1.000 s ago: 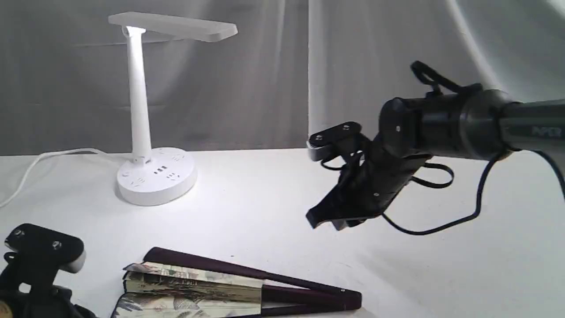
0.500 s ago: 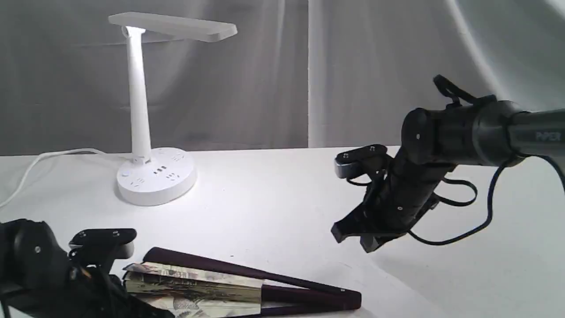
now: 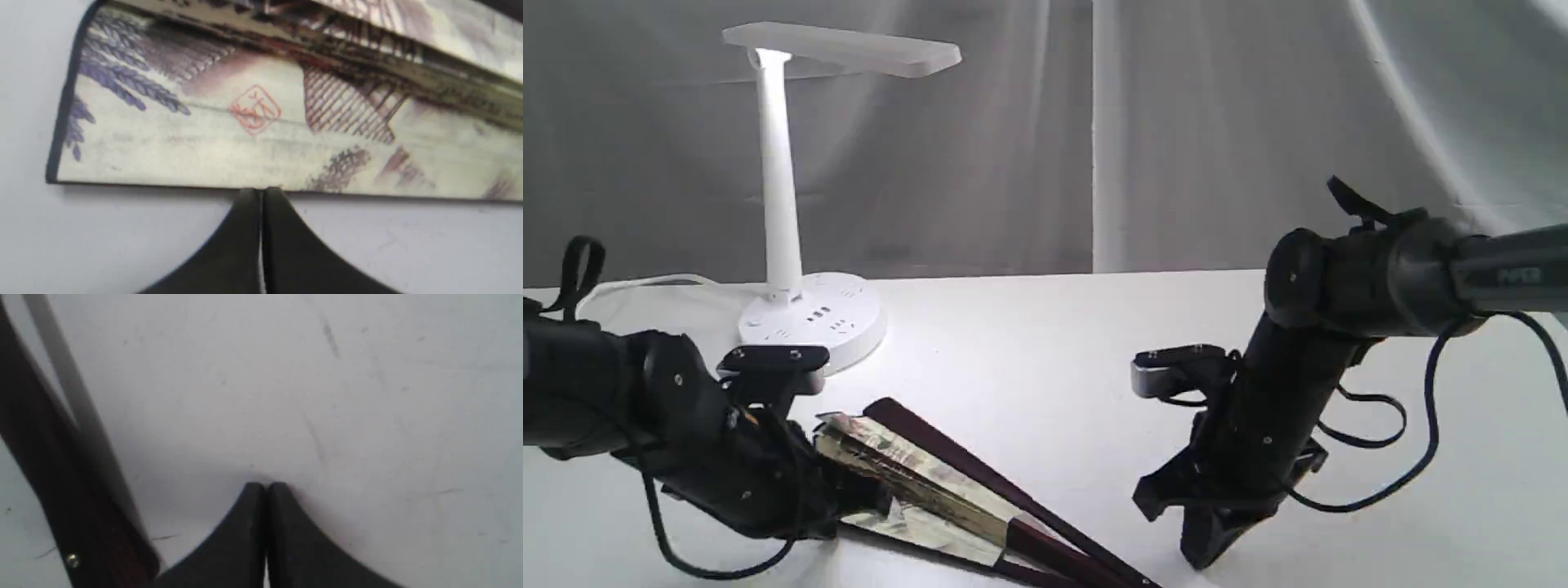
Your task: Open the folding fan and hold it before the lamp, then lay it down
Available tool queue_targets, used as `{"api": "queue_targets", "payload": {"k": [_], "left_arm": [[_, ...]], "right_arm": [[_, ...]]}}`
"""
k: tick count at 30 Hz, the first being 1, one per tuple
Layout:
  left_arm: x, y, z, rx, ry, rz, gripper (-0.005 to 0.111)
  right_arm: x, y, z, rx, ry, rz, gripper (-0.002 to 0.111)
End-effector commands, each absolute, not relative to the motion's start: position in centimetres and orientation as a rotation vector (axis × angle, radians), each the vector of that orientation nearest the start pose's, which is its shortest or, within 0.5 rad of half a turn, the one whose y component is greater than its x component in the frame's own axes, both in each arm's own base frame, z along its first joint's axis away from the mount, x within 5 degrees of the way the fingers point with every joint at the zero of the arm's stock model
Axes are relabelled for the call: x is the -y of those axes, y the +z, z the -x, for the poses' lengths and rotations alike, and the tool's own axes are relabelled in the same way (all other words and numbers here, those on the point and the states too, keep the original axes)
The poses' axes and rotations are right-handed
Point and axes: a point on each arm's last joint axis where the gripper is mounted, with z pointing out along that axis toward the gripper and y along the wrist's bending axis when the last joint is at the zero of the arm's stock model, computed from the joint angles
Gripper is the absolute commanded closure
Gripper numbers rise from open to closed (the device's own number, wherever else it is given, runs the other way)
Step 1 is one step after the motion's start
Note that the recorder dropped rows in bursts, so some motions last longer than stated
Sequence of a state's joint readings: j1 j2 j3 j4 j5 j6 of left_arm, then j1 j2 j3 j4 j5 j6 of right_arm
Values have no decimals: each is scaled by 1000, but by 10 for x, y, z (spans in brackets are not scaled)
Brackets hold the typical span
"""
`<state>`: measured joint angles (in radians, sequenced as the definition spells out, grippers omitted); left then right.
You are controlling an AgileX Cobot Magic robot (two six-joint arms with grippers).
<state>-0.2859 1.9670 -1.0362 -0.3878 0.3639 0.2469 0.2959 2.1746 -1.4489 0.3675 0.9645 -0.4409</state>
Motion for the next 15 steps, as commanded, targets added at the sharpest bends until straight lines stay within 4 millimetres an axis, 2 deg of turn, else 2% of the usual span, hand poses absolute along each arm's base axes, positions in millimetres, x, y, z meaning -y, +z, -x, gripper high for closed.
{"api": "queue_targets", "payload": {"k": [1, 8, 15], "left_arm": [[117, 115, -358, -2726, -294, -268, 107], [124, 100, -383, -2721, -297, -269, 107], [130, 96, -403, -2684, -295, -301, 107]], "right_arm": [[-151, 111, -369, -3039, 568, 812, 108], [-181, 106, -346, -3057, 606, 962, 108], [-215, 107, -320, -3068, 652, 1153, 108]]}}
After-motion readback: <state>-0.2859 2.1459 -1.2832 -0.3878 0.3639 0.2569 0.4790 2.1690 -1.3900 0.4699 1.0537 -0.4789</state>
